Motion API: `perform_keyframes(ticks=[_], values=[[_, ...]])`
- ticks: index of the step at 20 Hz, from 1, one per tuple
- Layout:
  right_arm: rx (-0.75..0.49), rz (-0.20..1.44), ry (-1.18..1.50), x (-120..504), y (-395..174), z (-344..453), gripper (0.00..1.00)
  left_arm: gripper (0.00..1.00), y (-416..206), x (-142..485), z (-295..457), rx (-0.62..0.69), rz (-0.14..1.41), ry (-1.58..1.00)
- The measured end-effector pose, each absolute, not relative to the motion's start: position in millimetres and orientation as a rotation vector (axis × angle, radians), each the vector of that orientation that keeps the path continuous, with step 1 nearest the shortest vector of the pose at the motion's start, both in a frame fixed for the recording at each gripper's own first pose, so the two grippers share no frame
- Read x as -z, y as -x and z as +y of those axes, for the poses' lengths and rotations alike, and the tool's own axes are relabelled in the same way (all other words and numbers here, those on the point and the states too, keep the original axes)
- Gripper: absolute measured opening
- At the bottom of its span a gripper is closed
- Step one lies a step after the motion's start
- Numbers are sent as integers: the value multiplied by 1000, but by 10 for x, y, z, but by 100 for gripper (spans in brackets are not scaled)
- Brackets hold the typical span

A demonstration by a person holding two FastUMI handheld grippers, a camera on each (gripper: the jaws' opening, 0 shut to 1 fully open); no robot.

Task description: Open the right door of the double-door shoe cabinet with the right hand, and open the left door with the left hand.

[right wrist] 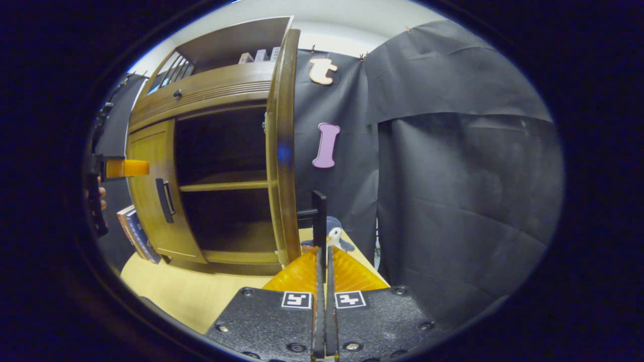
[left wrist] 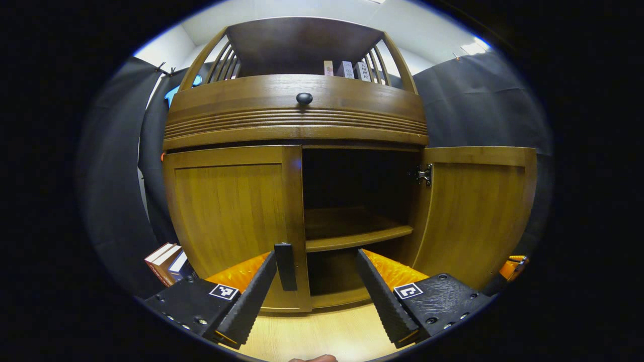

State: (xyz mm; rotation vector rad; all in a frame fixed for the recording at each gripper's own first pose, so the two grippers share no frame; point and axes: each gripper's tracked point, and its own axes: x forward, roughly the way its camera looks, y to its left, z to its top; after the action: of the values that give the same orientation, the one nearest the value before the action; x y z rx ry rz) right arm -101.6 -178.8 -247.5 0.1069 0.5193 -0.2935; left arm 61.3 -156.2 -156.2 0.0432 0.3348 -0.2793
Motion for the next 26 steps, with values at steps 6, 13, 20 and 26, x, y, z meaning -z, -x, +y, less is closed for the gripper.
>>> perform_keyframes(ticks=[6,13,20,26], values=[[306,472,-95,2267,1057,-1799,4,96,-898,1690,-1485,256,313,-34],[329,422,-98,2049,1005,-1858,24,96,-1273,2084,-1275,204,348,-24],[356,421,-73,2026,1012,-1885,46,94,-1515,2701,-1142,168,421,-40],[372,416,-73,1959,1035,-1905,58,75,-1582,2781,-1151,187,365,-94]])
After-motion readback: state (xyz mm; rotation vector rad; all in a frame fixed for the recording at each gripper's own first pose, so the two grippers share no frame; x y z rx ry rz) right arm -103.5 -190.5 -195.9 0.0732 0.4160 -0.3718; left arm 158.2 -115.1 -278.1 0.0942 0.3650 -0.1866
